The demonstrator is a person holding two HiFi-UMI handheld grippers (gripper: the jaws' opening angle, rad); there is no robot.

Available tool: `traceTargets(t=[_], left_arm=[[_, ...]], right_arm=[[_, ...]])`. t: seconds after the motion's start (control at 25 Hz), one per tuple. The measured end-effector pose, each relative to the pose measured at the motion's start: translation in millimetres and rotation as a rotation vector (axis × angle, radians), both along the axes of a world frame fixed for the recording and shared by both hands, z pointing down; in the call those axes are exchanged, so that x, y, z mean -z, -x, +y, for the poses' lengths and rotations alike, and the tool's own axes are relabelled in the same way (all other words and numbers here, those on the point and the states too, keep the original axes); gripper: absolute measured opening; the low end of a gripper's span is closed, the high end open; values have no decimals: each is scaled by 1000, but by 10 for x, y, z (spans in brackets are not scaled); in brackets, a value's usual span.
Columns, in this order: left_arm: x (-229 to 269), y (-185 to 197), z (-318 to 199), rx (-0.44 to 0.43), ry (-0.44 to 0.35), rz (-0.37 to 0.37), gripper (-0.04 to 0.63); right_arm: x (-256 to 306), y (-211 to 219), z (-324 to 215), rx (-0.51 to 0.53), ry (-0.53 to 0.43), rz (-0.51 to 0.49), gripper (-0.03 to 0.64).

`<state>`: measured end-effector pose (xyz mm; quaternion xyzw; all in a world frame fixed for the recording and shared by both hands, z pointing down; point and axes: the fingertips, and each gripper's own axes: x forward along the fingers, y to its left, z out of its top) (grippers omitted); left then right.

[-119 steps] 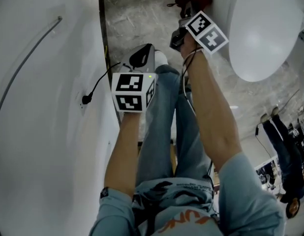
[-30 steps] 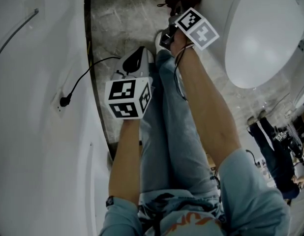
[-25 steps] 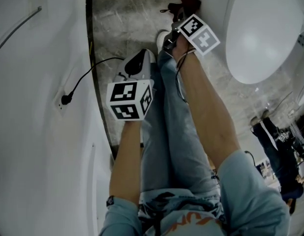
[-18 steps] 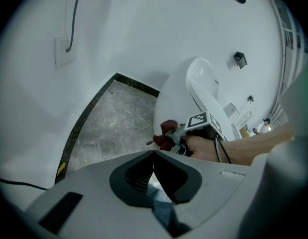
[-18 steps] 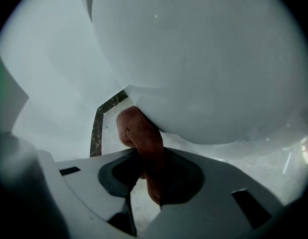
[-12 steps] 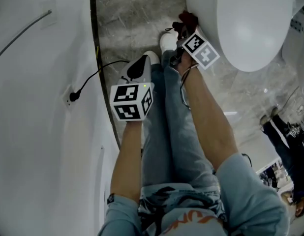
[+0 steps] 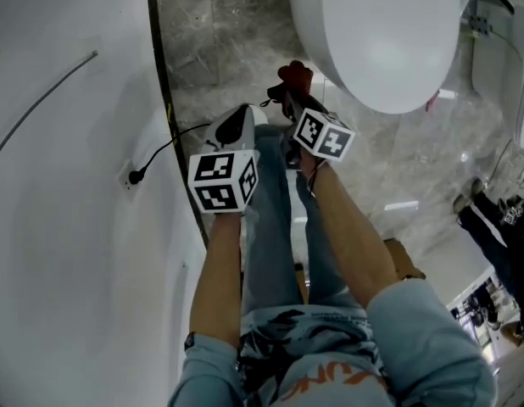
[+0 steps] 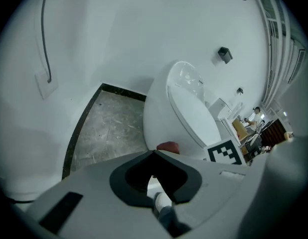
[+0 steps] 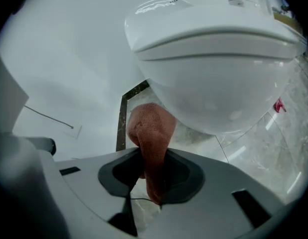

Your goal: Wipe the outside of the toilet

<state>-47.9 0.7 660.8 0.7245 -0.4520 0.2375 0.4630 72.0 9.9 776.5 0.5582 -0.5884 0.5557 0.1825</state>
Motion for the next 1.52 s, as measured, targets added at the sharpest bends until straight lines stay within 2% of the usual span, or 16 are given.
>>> traceTargets(t=[0.2,0.36,0.52,0.68,0.8,0.88,0.96,1.32,1.52], left_arm=[[452,-71,-81,77,-39,30,3],[820,-28,-213,151,-110,21,3],[1238,0,-131,229,-138,12,3],[1864,-20,-293,271,-245,-20,3],[2370,-151,-300,304,-290,-5,3],[2734,-104,-349,338,-330,9,3],[3109,-26,-399,360,-388,-9,3],[4605,-141,-616,404,-619,-49,2],[5528,-251,-687,377,-791,-57,2]], right_arm=[[578,-47,52,71,-64,-33,98],[1171,-71,-225,180,-180,-23,98],[1859,-118,-322,236,-279,-20,100],[2577,-132,-591,304,-411,-22,100],[3140,-279,-606,344,-469,-6,100],[3514,-304,-661,356,-525,2,100],[3900,-308,-733,366,-592,3,100],[5730,-546,-1127,388,-883,59,101],[6665,-519,-1093,454,-1044,57,104]])
